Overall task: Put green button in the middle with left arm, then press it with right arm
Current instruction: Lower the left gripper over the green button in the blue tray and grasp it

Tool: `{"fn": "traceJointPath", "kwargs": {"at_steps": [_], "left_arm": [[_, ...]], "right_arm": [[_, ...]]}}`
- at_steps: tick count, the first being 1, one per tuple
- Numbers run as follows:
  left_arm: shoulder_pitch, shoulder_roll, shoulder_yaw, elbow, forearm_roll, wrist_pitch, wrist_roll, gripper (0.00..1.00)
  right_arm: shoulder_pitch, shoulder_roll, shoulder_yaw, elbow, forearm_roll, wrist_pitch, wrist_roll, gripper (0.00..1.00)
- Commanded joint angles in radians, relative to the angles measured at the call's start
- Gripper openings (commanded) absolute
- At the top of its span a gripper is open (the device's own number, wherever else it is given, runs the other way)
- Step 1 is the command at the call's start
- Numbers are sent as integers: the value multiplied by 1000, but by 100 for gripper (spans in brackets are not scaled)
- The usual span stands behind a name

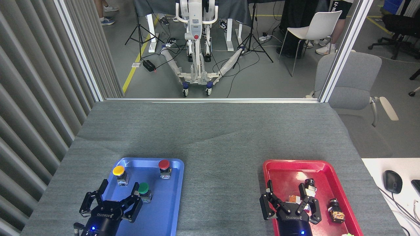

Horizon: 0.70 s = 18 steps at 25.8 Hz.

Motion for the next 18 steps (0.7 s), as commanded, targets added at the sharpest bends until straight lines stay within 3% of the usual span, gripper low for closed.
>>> {"fn": "traceJointPath", "kwargs": {"at_steps": [1,18], "left_arm": [[-8,0,1,3,8,-4,-12,100],[3,-28,0,-7,20,-28,-12,100]], "right_arm": [[1,0,0,0,0,-1,4,100],[2,0,-3,5,-2,-1,16,100]]}}
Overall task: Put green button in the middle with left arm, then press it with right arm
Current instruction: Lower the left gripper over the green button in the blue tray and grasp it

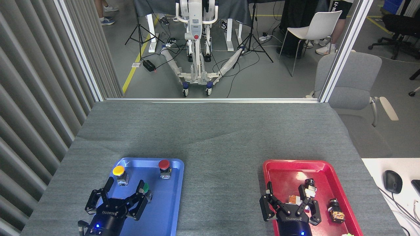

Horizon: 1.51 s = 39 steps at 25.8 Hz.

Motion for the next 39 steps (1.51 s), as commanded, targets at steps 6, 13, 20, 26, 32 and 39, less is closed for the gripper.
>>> {"fn": "traceJointPath", "kwargs": {"at_steps": [6,13,20,26,32,39], "left_arm": [[7,-12,9,-7,3,10,3,100],[3,-32,8,-2,3,13,1,100],[-28,-33,-2,1,3,13,1,99],[-39,-35,-2,1,0,13,0,99],[-31,-27,-2,7,-5,13,1,99],[-28,-33,-3,4,-5,13,1,99]], "right_arm": [[-3,-1,1,2,-1,-3,38,100],[-4,-1,1,4,-1,-3,36,100],[-8,2,2,4,-1,-3,28,100],[-8,2,1,4,-1,0,27,100],[-6,3,2,2,-1,0,25,100],[2,0,4,-4,1,0,25,100]]}}
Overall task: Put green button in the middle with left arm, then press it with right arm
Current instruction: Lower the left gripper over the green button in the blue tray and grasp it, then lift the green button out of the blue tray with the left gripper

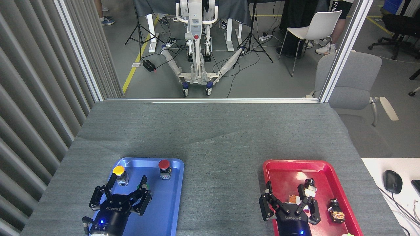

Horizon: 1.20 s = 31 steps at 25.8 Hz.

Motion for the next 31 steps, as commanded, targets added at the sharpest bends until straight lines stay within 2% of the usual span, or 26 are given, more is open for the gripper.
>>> {"fn": "traceJointPath", "kwargs": {"at_steps": [1,5,7,12,16,19,23,31], "left_arm": [[1,-2,0,2,-1,1,3,99],[-3,-4,-8,88,-26,23,4,99],[-5,-2,-34,149,-90,38,4,99],[47,-4,-36,126,-121,97,15,99],[47,-33,-48,137,-120,87,6,99],[20,-59,-52,185,-133,87,6,99],[-63,-59,-57,306,-135,86,4,99],[-105,-62,-57,406,-136,101,18,99]], "right_arm": [[6,-2,0,-3,2,-1,0,100],[10,-5,1,-7,2,-1,3,100],[15,-7,1,-11,2,-1,3,100],[23,-8,1,-20,2,1,5,100],[32,-11,1,-29,2,1,8,100],[41,-14,14,-35,2,1,10,100],[43,-14,14,-35,2,1,10,100],[43,-14,14,-34,2,1,13,100]]}}
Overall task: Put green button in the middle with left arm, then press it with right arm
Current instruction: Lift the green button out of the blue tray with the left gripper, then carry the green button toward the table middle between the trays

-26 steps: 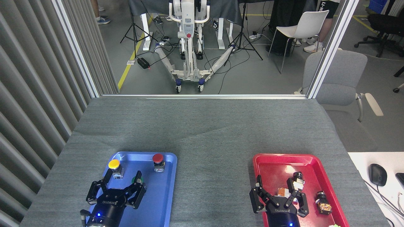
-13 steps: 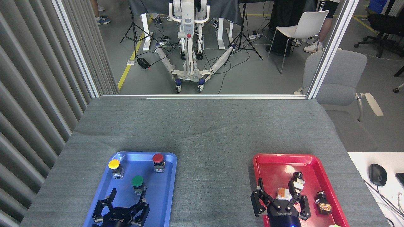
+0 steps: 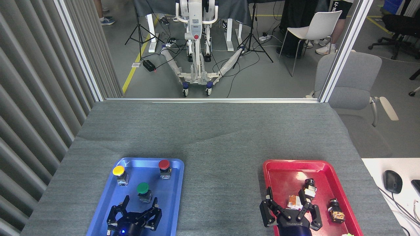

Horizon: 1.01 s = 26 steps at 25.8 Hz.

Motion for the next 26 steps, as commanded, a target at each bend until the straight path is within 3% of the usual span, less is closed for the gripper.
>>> {"fn": "traceJointPath", "kwargs": {"at_steps": [1,10,13,19,22,26], "left_arm": [[-24,-1,-1,48,0,3,3,99],[-90,-2,1,125,14,3,-2,97],[-94,-2,1,140,14,1,-2,77],[-107,-2,-1,174,9,-13,9,17],[-107,10,-35,169,0,-39,33,0],[-96,13,-50,108,0,-66,53,0]], "right_arm": [[0,0,0,1,0,0,1,100],[-1,0,0,1,0,0,3,100],[-1,0,-2,1,0,0,4,100],[-3,-2,-5,1,0,2,24,100],[-3,0,-6,-1,0,2,29,100],[-3,-2,-6,-1,0,2,29,100]]}}
